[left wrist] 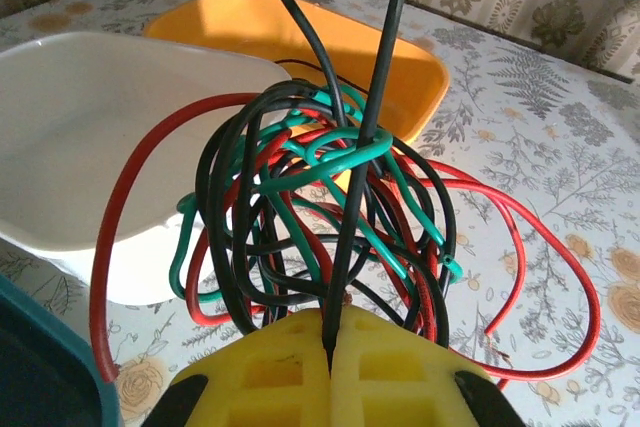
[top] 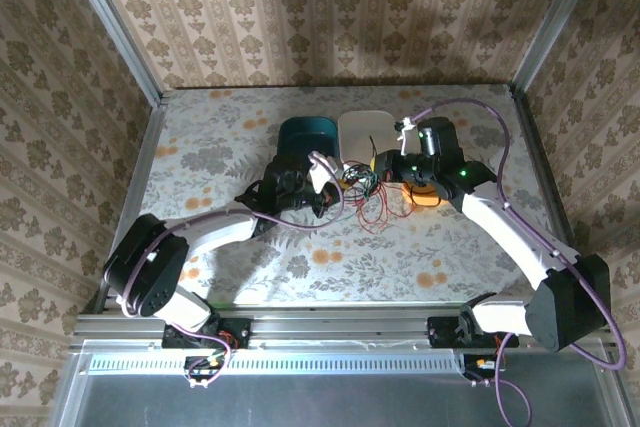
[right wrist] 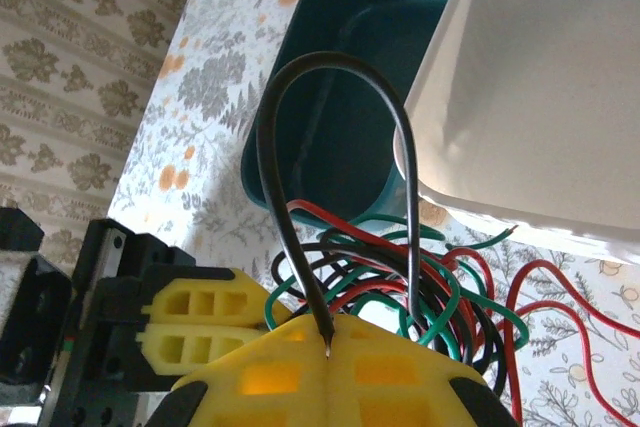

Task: Untangle the cables

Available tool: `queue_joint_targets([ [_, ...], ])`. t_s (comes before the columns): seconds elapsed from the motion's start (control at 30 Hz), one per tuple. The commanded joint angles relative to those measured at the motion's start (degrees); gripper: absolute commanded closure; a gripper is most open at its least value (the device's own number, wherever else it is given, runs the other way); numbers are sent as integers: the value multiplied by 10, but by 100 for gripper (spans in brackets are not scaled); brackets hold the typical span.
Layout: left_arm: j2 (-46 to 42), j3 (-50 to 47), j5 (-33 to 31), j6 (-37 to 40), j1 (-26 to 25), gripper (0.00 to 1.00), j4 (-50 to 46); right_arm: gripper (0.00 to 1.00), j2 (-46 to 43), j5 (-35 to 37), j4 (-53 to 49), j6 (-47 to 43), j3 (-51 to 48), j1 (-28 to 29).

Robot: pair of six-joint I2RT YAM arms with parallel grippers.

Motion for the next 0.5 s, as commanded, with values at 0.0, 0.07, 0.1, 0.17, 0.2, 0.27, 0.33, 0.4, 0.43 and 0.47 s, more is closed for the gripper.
queue_joint_targets([
  [0.0, -27, -36, -26, 4, 16, 88, -190, 100, -37, 28, -3, -45, 22, -22],
  [0.07, -57, -40, -22, 7, 16, 62, -207, 100, -39, -5, -39, -65, 14, -12],
  [0.1, -70, -43, -20, 8, 16, 50, -213, 100, -39, -20, -50, -69, 9, -8],
  [0.17, -94, -47, -14, 8, 15, 31, -225, 100, -36, -54, -61, -69, -7, -4],
  [0.2, -100, -47, -15, 8, 15, 27, -229, 100, -32, -67, -62, -68, -12, -4],
  [0.27, -104, -42, -22, 9, 15, 24, -236, 100, -21, -80, -61, -65, -18, -3],
  [0.33, -92, -30, -24, 13, 14, 23, -235, 100, -14, -84, -58, -65, -19, 0],
  [0.4, -70, -7, -20, 16, 13, 22, -234, 100, -12, -89, -56, -68, -15, 1],
  [0.43, -55, 9, -12, 17, 10, 21, -233, 100, -11, -90, -57, -69, -11, 1],
  [0.47, -40, 26, -4, 21, 7, 21, -233, 100, -13, -91, -59, -73, -8, 2],
])
